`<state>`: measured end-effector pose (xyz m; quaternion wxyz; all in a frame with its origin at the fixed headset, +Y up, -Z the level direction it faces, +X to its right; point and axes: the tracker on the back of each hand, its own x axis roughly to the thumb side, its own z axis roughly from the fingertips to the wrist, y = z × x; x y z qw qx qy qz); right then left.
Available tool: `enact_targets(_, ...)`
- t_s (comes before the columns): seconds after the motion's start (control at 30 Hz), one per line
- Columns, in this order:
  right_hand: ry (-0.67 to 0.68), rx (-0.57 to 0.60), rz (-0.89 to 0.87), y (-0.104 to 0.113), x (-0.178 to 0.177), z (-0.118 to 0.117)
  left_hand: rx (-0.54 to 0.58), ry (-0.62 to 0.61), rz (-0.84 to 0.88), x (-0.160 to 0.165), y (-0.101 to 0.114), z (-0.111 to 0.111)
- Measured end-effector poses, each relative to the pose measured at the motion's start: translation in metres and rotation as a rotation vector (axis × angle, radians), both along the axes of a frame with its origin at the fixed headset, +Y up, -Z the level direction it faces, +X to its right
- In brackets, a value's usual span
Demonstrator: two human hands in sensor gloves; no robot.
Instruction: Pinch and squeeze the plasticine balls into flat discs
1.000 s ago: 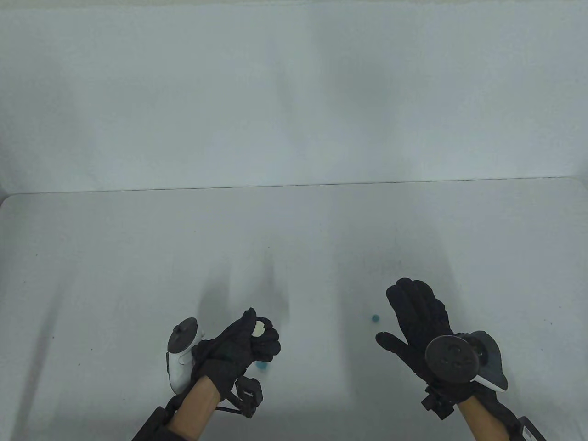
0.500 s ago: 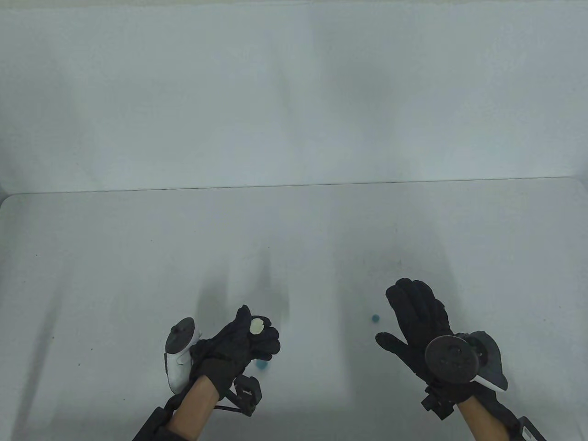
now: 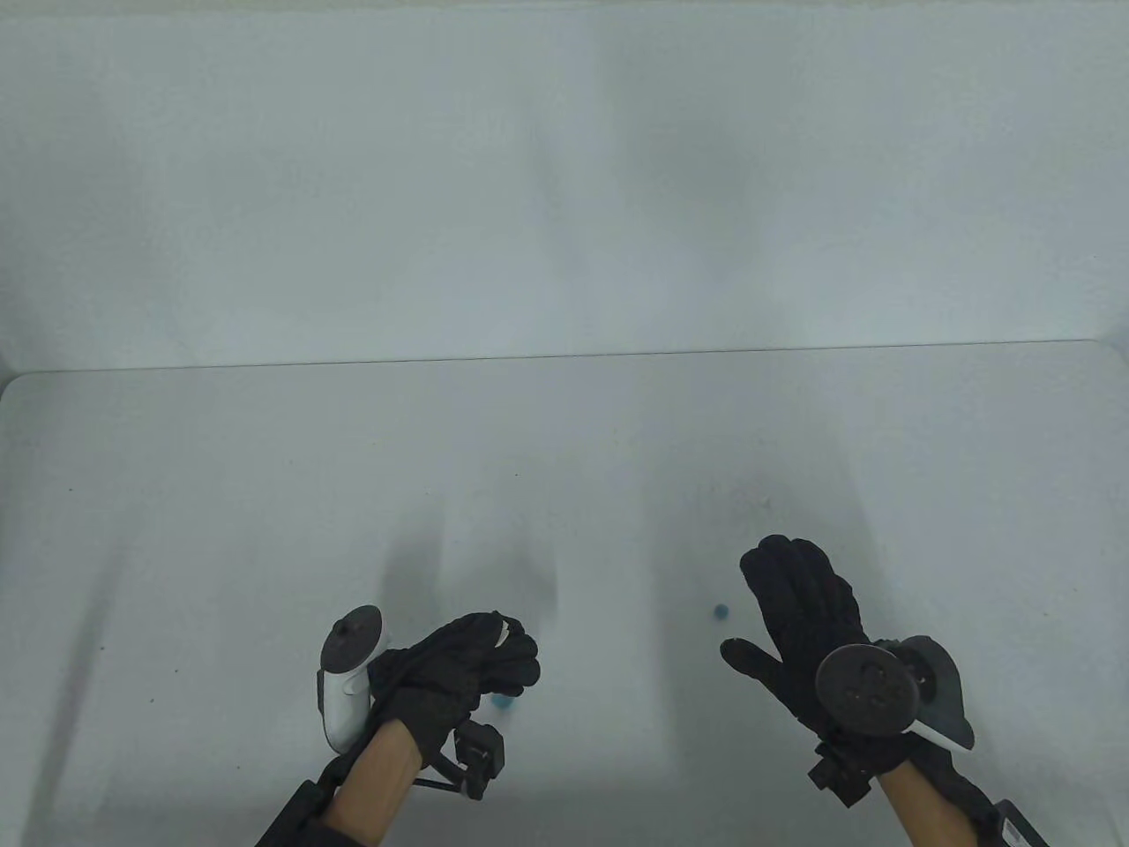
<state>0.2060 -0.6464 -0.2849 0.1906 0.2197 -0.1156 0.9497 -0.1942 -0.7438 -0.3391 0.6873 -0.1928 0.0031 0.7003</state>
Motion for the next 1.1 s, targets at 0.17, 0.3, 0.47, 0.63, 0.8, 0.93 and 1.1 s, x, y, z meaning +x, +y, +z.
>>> enact_targets(0.17, 0.001, 0.006, -0.002, 0.000, 0.000, 0.000, 0.020, -0.018, 0.008, 0.000, 0.000, -0.001)
enact_targets(0.3, -0.001, 0.009, -0.003, 0.000, 0.000, 0.001, 0.005, -0.108, 0.187, 0.005, -0.003, -0.001)
enact_targets(0.47, 0.000, 0.007, -0.004, 0.000, 0.000, 0.001, 0.044, -0.091, 0.055, 0.004, 0.002, -0.003)
enact_targets(0.63, 0.002, 0.008, -0.013, 0.001, 0.001, 0.000, 0.070, -0.109, -0.027, 0.005, 0.009, -0.007)
enact_targets(0.8, 0.009, 0.008, -0.016, 0.001, 0.001, 0.001, 0.131, -0.133, -0.280, 0.012, 0.019, -0.016)
enact_targets(0.93, 0.011, 0.011, -0.016, 0.001, 0.001, 0.001, 0.168, -0.100, -0.419, 0.021, 0.022, -0.028)
enact_targets(1.1, 0.006, 0.010, -0.025, 0.002, 0.003, 0.001, 0.130, -0.090, -0.479, 0.030, 0.016, -0.043)
